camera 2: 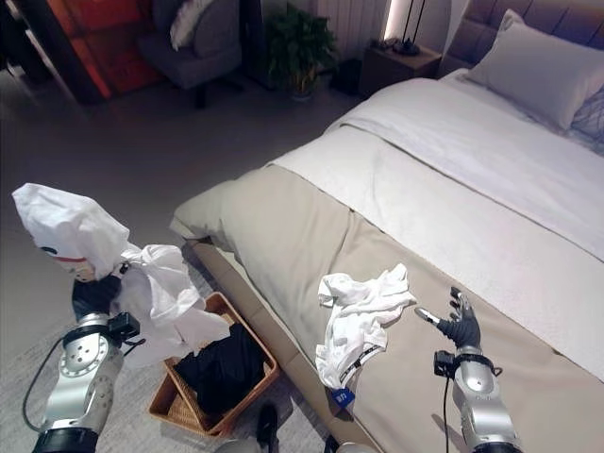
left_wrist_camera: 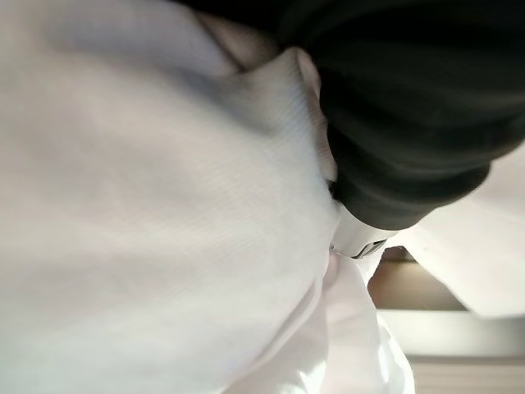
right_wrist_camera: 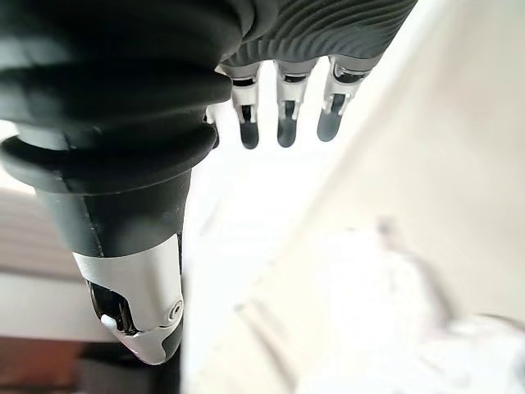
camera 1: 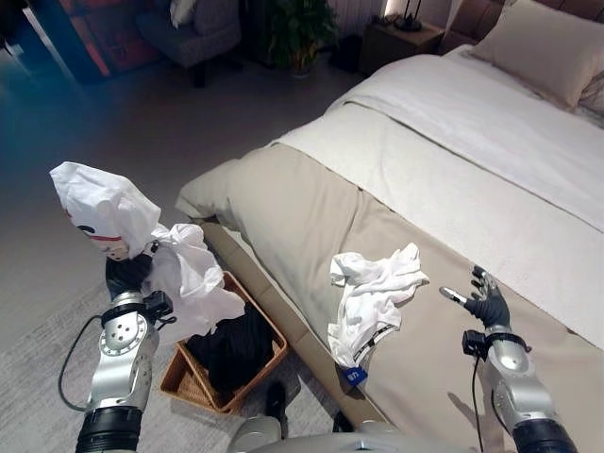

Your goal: Pick up clothes into the bucket

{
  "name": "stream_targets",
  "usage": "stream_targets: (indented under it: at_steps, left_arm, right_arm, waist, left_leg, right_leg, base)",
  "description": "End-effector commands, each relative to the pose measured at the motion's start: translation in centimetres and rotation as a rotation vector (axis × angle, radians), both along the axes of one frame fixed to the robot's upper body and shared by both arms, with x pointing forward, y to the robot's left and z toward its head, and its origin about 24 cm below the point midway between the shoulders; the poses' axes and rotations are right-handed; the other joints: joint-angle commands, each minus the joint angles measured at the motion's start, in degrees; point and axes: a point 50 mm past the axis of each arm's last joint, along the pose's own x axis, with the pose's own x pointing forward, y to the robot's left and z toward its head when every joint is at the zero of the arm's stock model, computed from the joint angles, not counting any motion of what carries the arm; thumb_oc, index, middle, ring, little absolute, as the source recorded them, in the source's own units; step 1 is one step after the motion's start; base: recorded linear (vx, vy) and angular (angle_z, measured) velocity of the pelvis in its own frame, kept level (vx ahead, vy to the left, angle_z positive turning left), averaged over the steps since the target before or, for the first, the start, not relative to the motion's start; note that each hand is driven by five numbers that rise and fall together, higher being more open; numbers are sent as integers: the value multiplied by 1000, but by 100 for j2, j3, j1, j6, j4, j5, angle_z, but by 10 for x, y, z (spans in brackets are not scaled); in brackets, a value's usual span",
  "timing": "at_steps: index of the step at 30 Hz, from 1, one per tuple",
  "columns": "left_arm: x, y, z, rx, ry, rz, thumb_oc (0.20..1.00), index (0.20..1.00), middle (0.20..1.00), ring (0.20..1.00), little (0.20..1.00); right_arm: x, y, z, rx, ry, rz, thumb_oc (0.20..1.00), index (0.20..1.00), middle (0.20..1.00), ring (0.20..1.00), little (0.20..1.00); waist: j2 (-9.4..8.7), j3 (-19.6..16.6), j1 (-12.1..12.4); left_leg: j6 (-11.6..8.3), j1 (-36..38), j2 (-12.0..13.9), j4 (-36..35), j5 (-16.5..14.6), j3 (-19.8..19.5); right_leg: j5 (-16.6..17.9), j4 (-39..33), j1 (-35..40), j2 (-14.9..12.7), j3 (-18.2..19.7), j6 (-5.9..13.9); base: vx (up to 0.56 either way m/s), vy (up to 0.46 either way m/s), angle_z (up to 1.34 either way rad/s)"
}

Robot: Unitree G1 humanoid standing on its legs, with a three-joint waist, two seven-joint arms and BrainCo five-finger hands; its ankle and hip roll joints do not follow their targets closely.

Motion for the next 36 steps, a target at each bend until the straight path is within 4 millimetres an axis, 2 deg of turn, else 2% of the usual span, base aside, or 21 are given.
stream_targets:
  at_steps: [1,2,3,9,13,15,16,17,18,19,22,24,26,31,32,33,34,35,36]
  left_arm:
    - [7,23,51,161,-201,71,200,200,200,200,200]
    - [7,28,52,174,-195,86,200,200,200,200,200]
    - [7,28,52,174,-196,87,200,200,200,200,200]
    - [18,34,54,165,-195,77,200,200,200,200,200]
    - [30,35,58,174,-188,91,200,200,200,200,200]
    - [33,36,61,193,-189,96,200,200,200,200,200]
    - [40,36,67,216,-194,107,200,200,200,200,200]
    - [40,36,68,217,-195,106,200,200,200,200,200]
    - [42,38,71,232,-195,116,200,200,200,200,200]
    - [47,41,78,258,-202,131,200,200,200,200,200]
    - [56,43,90,289,-209,135,200,200,200,200,200]
    - [57,43,95,298,-221,132,200,200,200,200,200]
    - [65,41,101,304,-223,131,200,200,200,200,200]
    - [79,36,114,338,-221,124,200,200,200,200,200]
    - [81,37,117,357,-216,131,247,247,247,247,247]
    - [81,37,117,357,-216,131,341,341,341,341,341]
    - [82,39,120,402,-194,148,548,548,548,548,548]
    - [86,41,117,412,-158,178,1000,1000,1000,1000,1000]
    - [89,41,116,407,-141,194,1000,1000,1000,1000,1000]
  right_arm:
    - [16,1,14,-49,-76,24,1000,1000,1000,1000,1000]
    - [12,1,5,-60,-21,37,1000,1000,1000,1000,1000]
    - [13,1,5,-60,-23,38,1000,1000,1000,1000,1000]
    - [12,7,-16,-32,68,53,1000,1000,1000,1000,1000]
    - [14,25,-25,7,80,94,1000,1000,1000,1000,1000]
    - [17,30,-24,12,69,103,1000,1000,1000,1000,1000]
    - [21,34,-22,15,53,110,1000,1000,1000,1000,1000]
    - [21,34,-22,16,52,109,1000,1000,1000,1000,1000]
    - [24,36,-20,17,38,114,1000,1000,1000,1000,1000]
    - [30,41,-16,28,7,117,1000,1000,1000,1000,1000]
    - [35,45,-10,48,-38,126,1000,1000,1000,1000,1000]
    - [36,46,-9,51,-46,128,1000,1000,1000,1000,1000]
    - [39,50,-2,58,-92,143,1000,1000,1000,1000,1000]
    - [45,56,7,76,-147,154,1000,1000,1000,1000,1000]
    - [47,58,9,82,-165,157,1000,1000,1000,1000,1000]
    - [47,58,9,82,-165,157,1000,1000,1000,1000,1000]
    - [47,59,11,85,-176,163,1000,1000,1000,1000,1000]
    - [48,62,14,89,-195,171,1000,1000,1000,1000,1000]
    - [50,63,16,93,-201,169,1000,1000,1000,1000,1000]
  waist:
    - [-263,159,113]
    - [-298,324,134]
    - [-300,319,133]
    - [-483,822,172]
    - [-680,1194,138]
    - [-732,1258,134]
    - [-837,1431,106]
    - [-827,1438,125]
    - [-896,1504,116]
    - [-1044,1639,83]
    - [-1268,1794,16]
    - [-1295,1794,5]
    - [-1404,1794,-115]
    - [-1517,1794,-268]
    - [-1543,1794,-299]
    - [-1543,1794,-298]
    - [-1571,1794,-330]
    - [-1567,1794,-351]
    - [-1587,1794,-384]
  left_leg:
    - [20,-168,-76,933,-892,-53]
    - [18,-340,-87,1079,-898,-63]
    - [19,-365,-88,1103,-907,-61]
    - [-6,-1029,-12,1490,-898,-36]
    - [-37,-1510,90,1695,-855,-40]
    - [-40,-1623,121,1753,-858,-41]
    - [-42,-1827,138,1877,-854,-42]
    - [-46,-1839,157,1928,-906,-37]
    - [-47,-1972,185,2031,-923,-40]
    - [-56,-2200,233,2249,-973,-37]
    - [-77,-2637,280,2642,-1085,-67]
    - [-82,-2768,291,2734,-1113,-89]
    - [-100,-3181,308,2943,-1167,-141]
    - [-104,-3702,289,3150,-1198,-224]
    - [-101,-3797,283,3186,-1204,-226]
    - [-101,-3798,283,3187,-1204,-227]
    - [-102,-3872,289,3212,-1212,-235]
    - [-118,-3902,353,3300,-1439,-284]
    - [-115,-3985,350,3340,-1449,-294]
  right_leg:
    - [426,183,-346,-568,10,392]
    - [464,236,-489,-589,38,392]
    - [462,247,-509,-589,42,392]
    - [586,436,-1110,-588,139,383]
    - [681,518,-1575,-551,176,390]
    - [695,537,-1679,-537,184,391]
    - [742,564,-1851,-513,188,389]
    - [718,585,-1855,-494,196,386]
    - [747,588,-1945,-469,206,387]
    - [826,560,-2103,-409,230,395]
    - [936,481,-2347,-308,280,406]
    - [942,471,-2409,-291,290,401]
    - [993,430,-2688,-245,294,397]
    - [1080,373,-3094,-187,275,389]
    - [1107,363,-3183,-176,262,391]
    - [1107,363,-3184,-175,261,391]
    - [1127,349,-3250,-165,262,392]
    - [1031,331,-3235,-71,287,422]
    - [1044,325,-3298,-63,284,426]
  base:
    - [-113,30,0]
    - [-113,30,-2]
    - [-126,29,-1]
    - [-107,25,-1]
    - [-103,6,-7]
    - [-67,-2,-3]
    - [-44,-6,-2]
    - [-68,-19,-14]
    - [-58,-23,-8]
    - [-82,-37,-13]
    - [-59,-44,-9]
    - [-22,-20,-6]
    - [-33,-16,2]
    - [-10,0,1]
    - [0,0,0]
    - [0,0,0]
    - [81,-24,-1]
    - [79,-30,-4]
    - [79,-20,-6]
